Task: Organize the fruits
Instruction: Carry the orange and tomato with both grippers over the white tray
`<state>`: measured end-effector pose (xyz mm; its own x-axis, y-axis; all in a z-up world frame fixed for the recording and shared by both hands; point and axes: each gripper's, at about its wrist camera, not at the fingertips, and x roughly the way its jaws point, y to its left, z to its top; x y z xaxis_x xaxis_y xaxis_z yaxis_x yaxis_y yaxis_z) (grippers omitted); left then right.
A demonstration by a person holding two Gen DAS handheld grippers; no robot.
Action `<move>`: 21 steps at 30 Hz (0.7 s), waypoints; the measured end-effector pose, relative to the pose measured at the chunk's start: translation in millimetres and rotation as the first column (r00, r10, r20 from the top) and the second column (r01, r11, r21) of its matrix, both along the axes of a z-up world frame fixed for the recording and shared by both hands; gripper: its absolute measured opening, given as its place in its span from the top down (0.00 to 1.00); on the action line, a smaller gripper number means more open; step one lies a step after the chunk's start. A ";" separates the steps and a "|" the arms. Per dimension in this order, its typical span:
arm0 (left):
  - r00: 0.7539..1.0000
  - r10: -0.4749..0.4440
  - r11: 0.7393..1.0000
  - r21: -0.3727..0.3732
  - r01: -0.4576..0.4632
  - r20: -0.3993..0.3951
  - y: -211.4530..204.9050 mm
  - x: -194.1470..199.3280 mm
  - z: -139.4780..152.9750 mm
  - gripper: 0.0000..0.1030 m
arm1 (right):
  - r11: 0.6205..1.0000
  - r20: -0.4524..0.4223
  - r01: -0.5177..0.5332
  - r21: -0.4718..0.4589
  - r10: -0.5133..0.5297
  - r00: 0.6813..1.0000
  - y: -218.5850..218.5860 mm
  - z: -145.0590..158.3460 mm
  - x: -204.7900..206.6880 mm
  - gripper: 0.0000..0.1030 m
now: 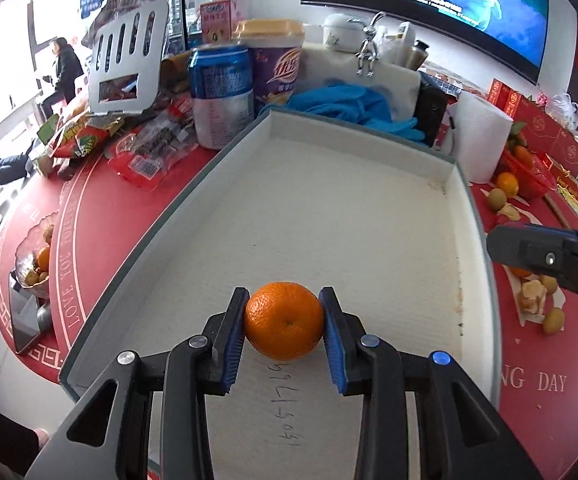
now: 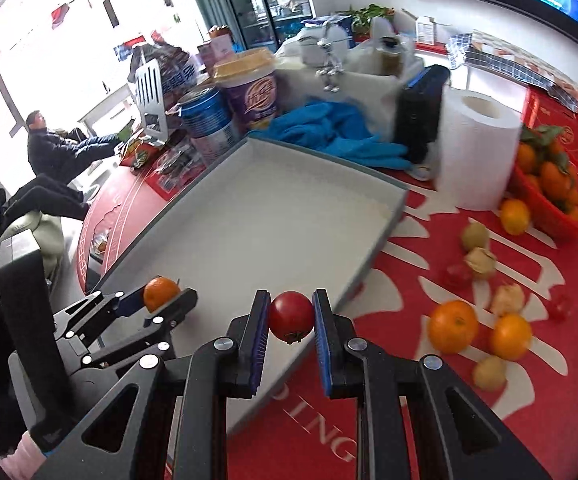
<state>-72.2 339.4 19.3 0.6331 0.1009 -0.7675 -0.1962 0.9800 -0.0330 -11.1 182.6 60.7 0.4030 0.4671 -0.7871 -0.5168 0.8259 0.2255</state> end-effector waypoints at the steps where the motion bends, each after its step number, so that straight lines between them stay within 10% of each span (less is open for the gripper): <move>1: 1.000 0.001 1.000 -0.003 -0.001 -0.004 2.0 1.9 -1.7 0.62 | 1.000 -0.002 -0.004 -0.002 0.004 1.000 2.5 -0.3 0.2 0.78; 21: 1.000 -0.013 1.000 0.018 0.013 -0.007 5.9 7.9 -4.8 0.62 | 0.999 -0.029 -0.029 -0.041 0.028 0.999 27.3 -16.7 6.6 0.78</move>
<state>-64.3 345.3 14.4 0.6295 0.1070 -0.7696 -0.1839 0.9828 -0.0138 -4.5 210.0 44.0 0.3673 0.4451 -0.8167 -0.5340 0.8198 0.2067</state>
